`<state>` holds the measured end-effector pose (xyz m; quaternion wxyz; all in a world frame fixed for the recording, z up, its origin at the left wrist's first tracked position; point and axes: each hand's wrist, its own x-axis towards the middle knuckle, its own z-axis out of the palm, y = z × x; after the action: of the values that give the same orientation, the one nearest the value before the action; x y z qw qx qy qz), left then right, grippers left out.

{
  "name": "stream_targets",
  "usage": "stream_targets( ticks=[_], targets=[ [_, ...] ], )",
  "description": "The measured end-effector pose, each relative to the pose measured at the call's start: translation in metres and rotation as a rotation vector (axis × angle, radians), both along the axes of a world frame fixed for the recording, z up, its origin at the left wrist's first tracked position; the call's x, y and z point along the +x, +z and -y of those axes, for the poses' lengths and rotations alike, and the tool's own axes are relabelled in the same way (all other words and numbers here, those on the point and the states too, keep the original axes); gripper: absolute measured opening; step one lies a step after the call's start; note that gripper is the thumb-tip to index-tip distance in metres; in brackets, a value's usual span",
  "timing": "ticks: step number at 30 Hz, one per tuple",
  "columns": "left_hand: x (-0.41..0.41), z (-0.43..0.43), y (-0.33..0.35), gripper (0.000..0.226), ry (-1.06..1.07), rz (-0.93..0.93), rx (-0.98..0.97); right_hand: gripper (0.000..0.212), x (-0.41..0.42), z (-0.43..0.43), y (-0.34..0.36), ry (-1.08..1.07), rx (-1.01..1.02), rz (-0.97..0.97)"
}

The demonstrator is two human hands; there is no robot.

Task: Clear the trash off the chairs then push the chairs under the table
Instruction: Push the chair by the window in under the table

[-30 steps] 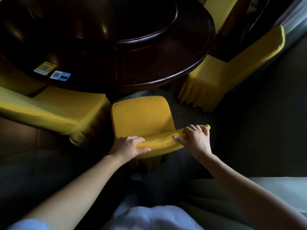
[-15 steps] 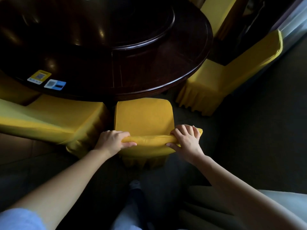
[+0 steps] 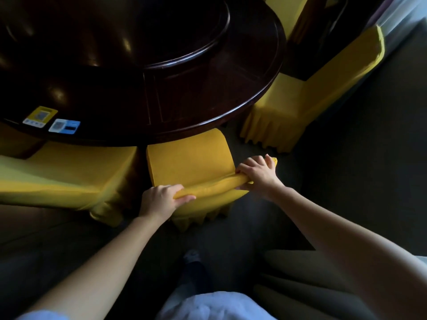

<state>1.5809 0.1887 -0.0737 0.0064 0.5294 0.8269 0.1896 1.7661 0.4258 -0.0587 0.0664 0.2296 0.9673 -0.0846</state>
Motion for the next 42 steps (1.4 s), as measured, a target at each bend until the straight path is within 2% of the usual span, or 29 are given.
stream_targets(
  ticks=[8, 11, 13, 16, 19, 24, 32, 34, 36, 38, 40, 42],
  targets=[
    [-0.026, -0.016, 0.001, 0.088, 0.034, 0.033, 0.011, 0.057, -0.029, -0.012, 0.004, 0.002, -0.006, -0.01],
    [-0.036, -0.024, -0.002, 0.094, 0.084, 0.054, -0.033, 0.069, -0.044, -0.02, 0.008, -0.044, -0.073, -0.024],
    [-0.04, -0.03, -0.003, 0.091, 0.117, 0.075, -0.066, 0.082, -0.051, -0.023, 0.012, -0.088, -0.104, -0.008],
    [-0.043, -0.036, -0.005, 0.086, 0.154, 0.129, -0.149, 0.089, -0.056, -0.029, 0.015, -0.104, -0.101, 0.055],
    [-0.047, -0.04, -0.004, 0.095, 0.148, 0.191, -0.247, 0.093, -0.058, -0.029, 0.015, -0.101, -0.098, 0.106],
    [-0.051, -0.05, 0.003, 0.108, 0.115, 0.341, -0.446, 0.088, -0.057, -0.028, 0.019, -0.104, -0.115, 0.102],
    [-0.056, -0.067, 0.008, 0.115, 0.031, 0.464, -0.655, 0.09, -0.055, -0.029, 0.019, -0.115, -0.137, 0.079],
    [-0.058, -0.075, 0.008, 0.108, 0.032, 0.554, -0.664, 0.088, -0.052, -0.027, 0.018, -0.139, -0.146, 0.039],
    [-0.057, -0.08, 0.005, 0.086, 0.085, 0.67, -0.638, 0.083, -0.051, -0.024, 0.016, -0.145, -0.16, -0.011],
    [-0.056, -0.09, 0.004, 0.074, 0.109, 0.737, -0.623, 0.074, -0.051, -0.024, 0.016, -0.142, -0.165, -0.028],
    [-0.052, -0.105, 0.005, 0.07, 0.079, 0.724, -0.612, 0.064, -0.05, -0.025, 0.018, -0.135, -0.168, -0.041],
    [-0.044, -0.125, 0.007, 0.069, 0.007, 0.631, -0.576, 0.058, -0.046, -0.027, 0.019, -0.121, -0.177, -0.06]
  ],
)
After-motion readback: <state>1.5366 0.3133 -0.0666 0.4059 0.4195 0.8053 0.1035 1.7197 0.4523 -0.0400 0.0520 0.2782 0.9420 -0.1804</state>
